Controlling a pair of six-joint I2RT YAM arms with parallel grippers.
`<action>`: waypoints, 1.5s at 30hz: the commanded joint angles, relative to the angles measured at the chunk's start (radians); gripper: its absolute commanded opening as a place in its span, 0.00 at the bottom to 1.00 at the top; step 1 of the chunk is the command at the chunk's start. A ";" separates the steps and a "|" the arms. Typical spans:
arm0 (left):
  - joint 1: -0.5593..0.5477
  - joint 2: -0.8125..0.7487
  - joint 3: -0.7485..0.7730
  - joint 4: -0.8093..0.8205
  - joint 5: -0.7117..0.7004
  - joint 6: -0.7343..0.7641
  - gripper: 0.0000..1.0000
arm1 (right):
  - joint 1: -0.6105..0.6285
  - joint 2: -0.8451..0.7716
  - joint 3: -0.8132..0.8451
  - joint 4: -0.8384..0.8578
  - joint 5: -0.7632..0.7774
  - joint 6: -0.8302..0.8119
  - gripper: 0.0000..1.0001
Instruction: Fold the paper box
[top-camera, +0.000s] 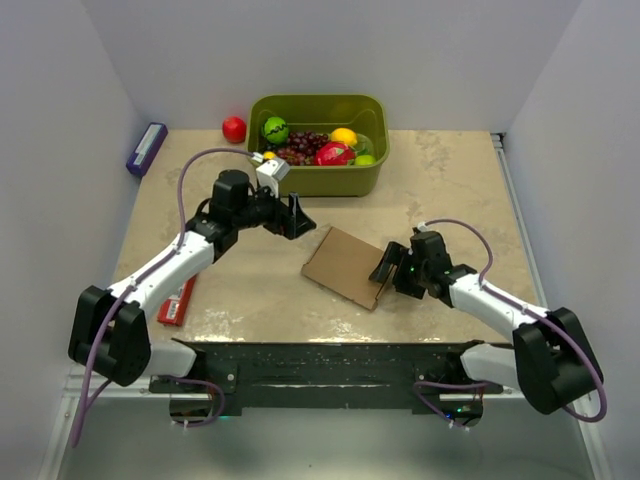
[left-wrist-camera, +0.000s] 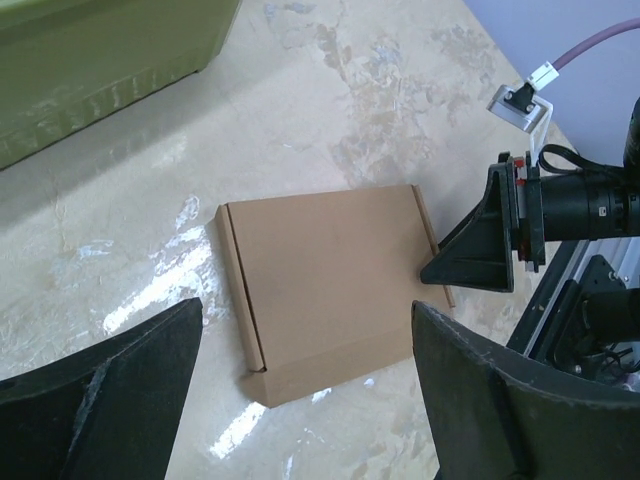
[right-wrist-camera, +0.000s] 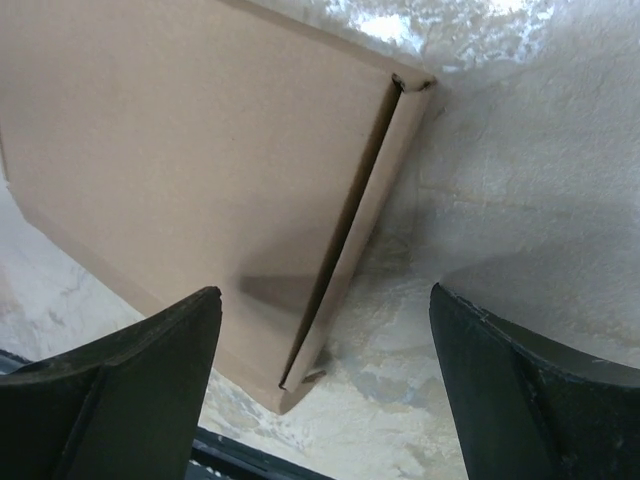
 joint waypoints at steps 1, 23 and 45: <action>0.008 -0.043 -0.018 0.005 -0.012 0.046 0.89 | -0.004 0.031 -0.021 0.103 -0.039 0.046 0.87; 0.008 -0.011 -0.037 -0.008 -0.062 0.074 0.89 | -0.004 0.169 -0.118 0.373 -0.117 0.073 0.31; 0.161 0.076 -0.112 0.132 0.171 -0.095 0.93 | -0.061 0.153 -0.154 0.580 -0.350 0.092 0.00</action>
